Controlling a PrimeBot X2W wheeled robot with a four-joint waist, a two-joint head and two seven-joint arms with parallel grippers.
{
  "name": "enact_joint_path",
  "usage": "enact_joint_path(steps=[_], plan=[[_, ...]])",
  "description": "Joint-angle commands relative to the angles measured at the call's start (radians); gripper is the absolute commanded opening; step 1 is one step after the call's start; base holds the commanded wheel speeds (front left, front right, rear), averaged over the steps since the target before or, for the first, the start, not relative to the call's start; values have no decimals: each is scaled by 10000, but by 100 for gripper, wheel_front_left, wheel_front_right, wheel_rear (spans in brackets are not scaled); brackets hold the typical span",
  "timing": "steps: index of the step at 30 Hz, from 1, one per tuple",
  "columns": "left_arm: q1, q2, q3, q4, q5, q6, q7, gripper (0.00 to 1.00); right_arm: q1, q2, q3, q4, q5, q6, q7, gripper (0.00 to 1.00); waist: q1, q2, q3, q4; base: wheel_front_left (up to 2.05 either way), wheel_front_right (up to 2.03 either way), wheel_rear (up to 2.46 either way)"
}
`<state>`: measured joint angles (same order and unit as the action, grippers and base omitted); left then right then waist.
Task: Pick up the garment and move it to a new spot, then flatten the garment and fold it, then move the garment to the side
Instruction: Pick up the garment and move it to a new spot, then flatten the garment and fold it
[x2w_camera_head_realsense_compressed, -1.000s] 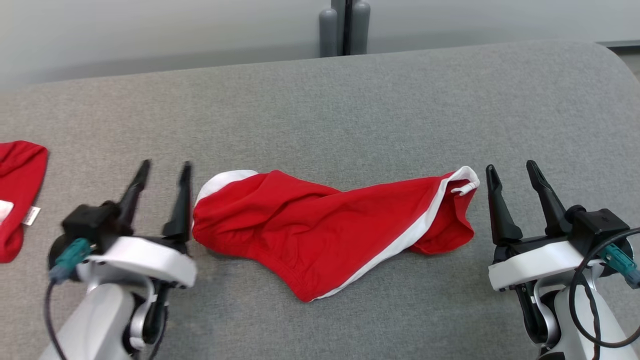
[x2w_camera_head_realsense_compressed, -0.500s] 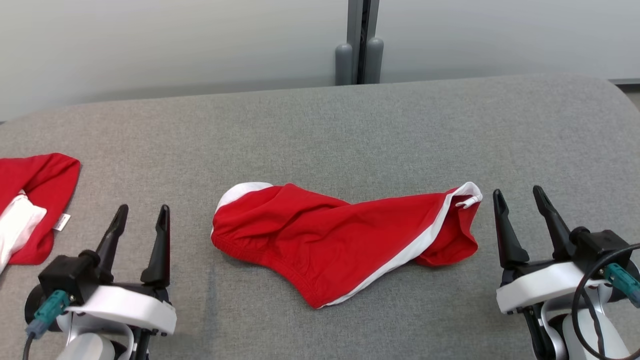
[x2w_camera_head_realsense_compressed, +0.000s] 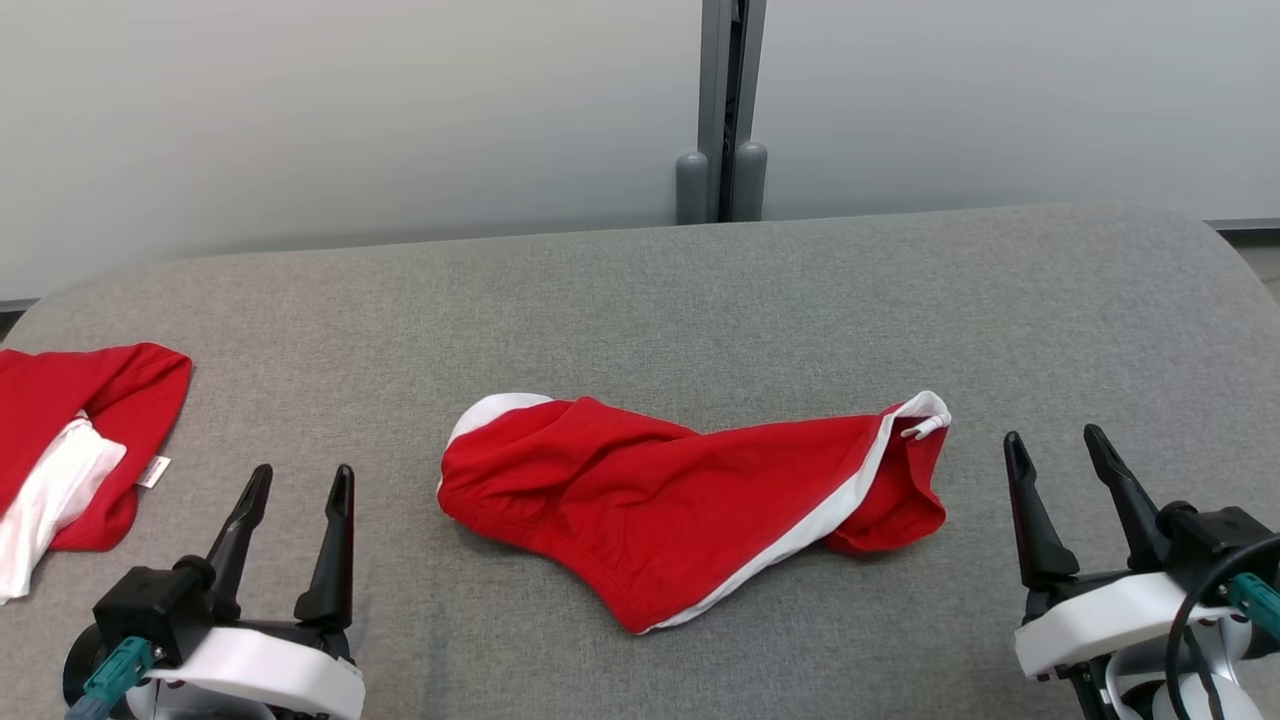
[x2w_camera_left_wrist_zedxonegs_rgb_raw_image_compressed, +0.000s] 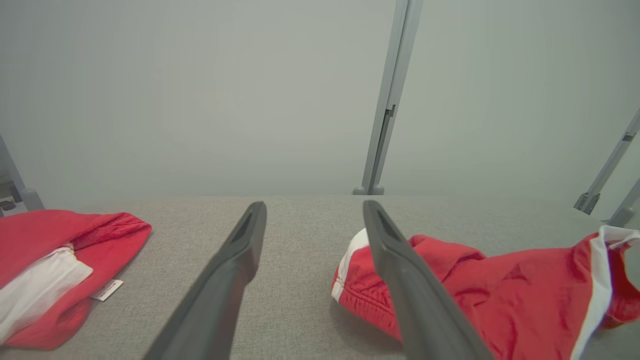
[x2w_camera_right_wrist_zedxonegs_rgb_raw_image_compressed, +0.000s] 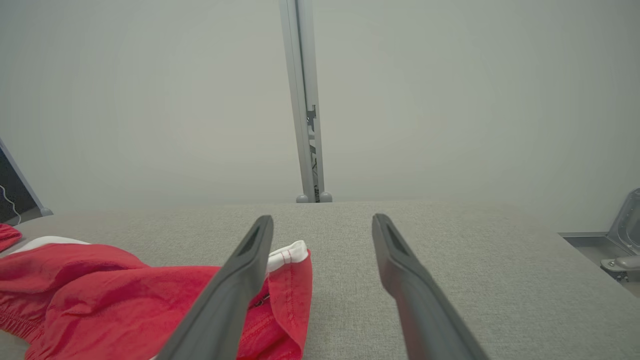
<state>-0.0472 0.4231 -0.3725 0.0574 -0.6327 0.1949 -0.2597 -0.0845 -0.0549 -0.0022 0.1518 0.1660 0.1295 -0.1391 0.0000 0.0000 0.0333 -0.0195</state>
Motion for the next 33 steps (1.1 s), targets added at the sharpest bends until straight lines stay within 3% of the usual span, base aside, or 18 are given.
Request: enact_joint_path(steps=[1, 33], plan=[[88, 35, 77, -60, -30, 34, -27, 100, 77, -48, -61, -107, -78, 23, 68, 100, 0, 0, -21, -8, 0, 0, 0], [-387, -309, 1, -72, 261, 28, 154, 100, -135, -49, -33, -471, -67, 23, 281, 100, 0, 0, 430, 15, 0, 0, 0]])
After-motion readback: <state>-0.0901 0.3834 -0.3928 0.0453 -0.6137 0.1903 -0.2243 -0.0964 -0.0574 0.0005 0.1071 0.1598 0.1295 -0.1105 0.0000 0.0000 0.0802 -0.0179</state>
